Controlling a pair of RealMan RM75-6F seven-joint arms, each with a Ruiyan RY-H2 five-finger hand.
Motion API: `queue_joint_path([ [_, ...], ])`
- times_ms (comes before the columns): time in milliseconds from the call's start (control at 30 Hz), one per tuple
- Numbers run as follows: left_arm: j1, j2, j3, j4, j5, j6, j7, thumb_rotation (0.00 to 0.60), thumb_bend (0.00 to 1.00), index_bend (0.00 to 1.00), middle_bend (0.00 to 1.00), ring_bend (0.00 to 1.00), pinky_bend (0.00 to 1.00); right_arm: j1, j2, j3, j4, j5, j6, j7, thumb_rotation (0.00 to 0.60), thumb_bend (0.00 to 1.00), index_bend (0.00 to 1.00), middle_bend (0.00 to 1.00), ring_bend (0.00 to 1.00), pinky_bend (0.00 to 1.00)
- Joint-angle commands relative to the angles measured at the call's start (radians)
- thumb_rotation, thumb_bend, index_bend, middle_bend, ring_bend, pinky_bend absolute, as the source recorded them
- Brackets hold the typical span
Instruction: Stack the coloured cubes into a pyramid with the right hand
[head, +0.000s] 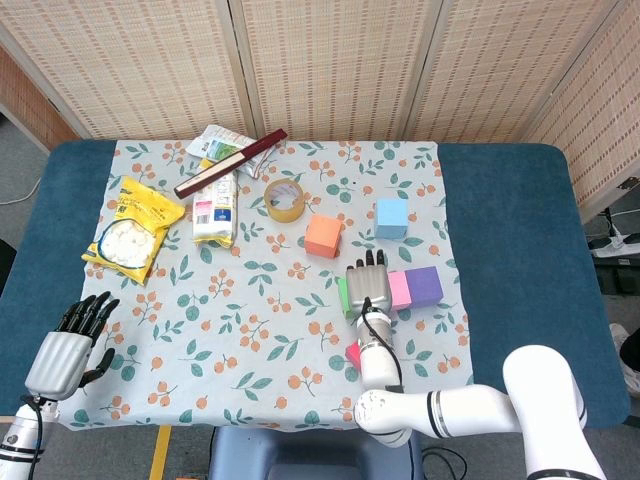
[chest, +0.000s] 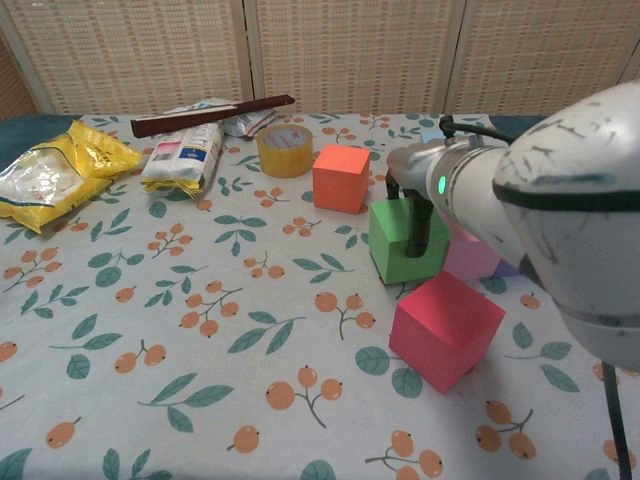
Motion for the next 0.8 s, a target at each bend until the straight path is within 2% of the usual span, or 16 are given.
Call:
queue_joint_path([
  [33,0.0,0.001,0.0,0.0,-0.001,-0.001,-0.002,0.6,0.44,0.0,0.0,0.0,0.14,-0.004,0.003,0.004,-0.005,-0.006,-0.001,0.008,0.6,0.19,0.86,0.19,0.0,0.05],
  [367,0.0,0.001,0.003,-0.001,0.005,0.002,-0.001,0.6,0.44,0.0,0.0,0.0,0.14,-0.017,0.015,-0.001,-0.02,-0.011,0.001,0.011,0.6,0.19,0.83,0.19,0.0,0.05],
  [533,0.002,0.002,0.003,-0.002,0.006,0.006,0.001,0.6,0.44,0.0,0.0,0.0,0.14,-0.023,0.011,-0.007,-0.01,-0.011,-0.008,0.015,0.6,0.19,0.74,0.19,0.0,0.05],
  [600,0.002,0.002,0.003,-0.002,0.006,0.005,0.0,0.6,0.44,0.0,0.0,0.0,0.14,-0.025,0.012,-0.005,-0.01,-0.006,-0.011,0.014,0.6,0.19,0.67,0.18,0.0,0.05],
  [733,0.0,0.0,0.003,0.001,0.005,0.002,0.0,0.6,0.44,0.0,0.0,0.0,0.14,-0.026,0.017,0.002,-0.016,0.016,-0.012,0.003,0.6,0.19,0.43,0.11,0.0,0.05],
  [800,0.0,0.0,0.003,0.001,0.006,0.002,0.0,0.6,0.44,0.0,0.0,0.0,0.14,-0.027,0.02,0.004,-0.018,0.026,-0.014,-0.002,0.6,0.19,0.36,0.08,0.0,0.05],
])
